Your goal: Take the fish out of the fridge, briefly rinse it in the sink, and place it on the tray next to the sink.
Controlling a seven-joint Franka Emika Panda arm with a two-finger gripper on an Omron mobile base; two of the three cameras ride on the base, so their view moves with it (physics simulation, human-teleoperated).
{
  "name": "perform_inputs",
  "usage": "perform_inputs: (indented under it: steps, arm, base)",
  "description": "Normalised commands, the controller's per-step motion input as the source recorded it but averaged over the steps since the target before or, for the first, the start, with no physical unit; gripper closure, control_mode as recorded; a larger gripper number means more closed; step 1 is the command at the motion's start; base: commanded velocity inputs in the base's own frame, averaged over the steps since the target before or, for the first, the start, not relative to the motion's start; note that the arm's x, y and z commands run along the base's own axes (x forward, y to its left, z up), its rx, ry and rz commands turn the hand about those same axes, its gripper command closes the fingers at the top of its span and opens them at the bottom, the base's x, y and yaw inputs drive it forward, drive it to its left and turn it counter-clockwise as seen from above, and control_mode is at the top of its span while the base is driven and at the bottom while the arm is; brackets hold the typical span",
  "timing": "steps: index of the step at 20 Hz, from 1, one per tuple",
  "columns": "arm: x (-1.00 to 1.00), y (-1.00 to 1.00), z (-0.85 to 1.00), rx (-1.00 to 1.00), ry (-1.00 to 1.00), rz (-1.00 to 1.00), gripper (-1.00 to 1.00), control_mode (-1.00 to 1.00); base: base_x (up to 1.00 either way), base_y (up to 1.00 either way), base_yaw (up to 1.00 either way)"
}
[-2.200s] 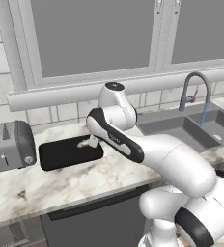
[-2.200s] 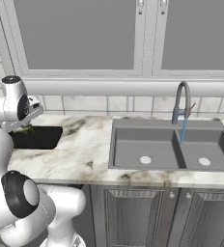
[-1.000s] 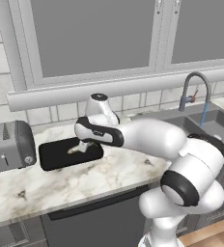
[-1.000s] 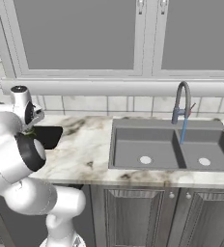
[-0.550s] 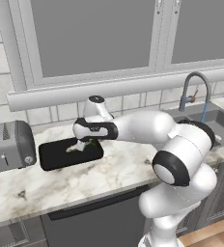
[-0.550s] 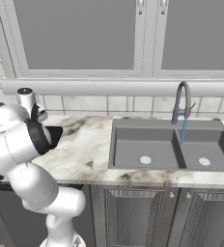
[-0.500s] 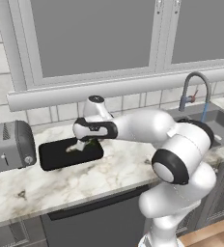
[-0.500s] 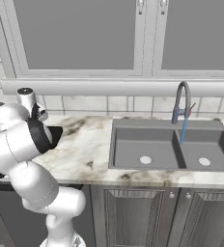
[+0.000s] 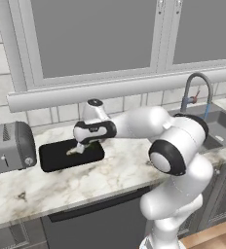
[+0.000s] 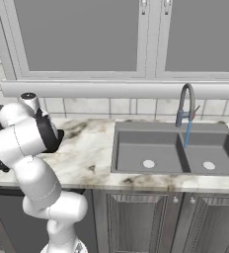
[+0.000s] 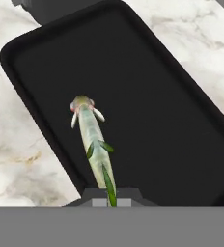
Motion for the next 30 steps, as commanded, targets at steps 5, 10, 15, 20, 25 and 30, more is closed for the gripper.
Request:
perform_inputs:
  steps: [5,10,15,20,25,30]
  arm:
    - [0.17,0.00,-0.18,0.00,-0.01,0.00,1.00,-1.00]
    - [0.22,0.00,-0.14,0.00,-0.02,0.00,1.00,-1.00]
    - [0.33,0.00,-0.02,0.00,0.00,0.00,-1.00,-1.00]
    - [0.03,0.00,0.05,0.00,0.00,0.00,-1.00,-1.00]
    - [-0.06,0.00,0.90,0.00,0.00,-0.08,-1.00,-1.00]
    - [-0.75,-0.40,1.00,0.01,-0.06,-0.12,-1.00,-1.00]
  base:
    - [0.00,0.00,0.00]
    - [0.00,0.00,0.00]
    - [0.00,0.00,0.00]
    - [0.00,0.00,0.00]
    - [0.00,0.00,0.00]
    - [0.00,0.00,0.00]
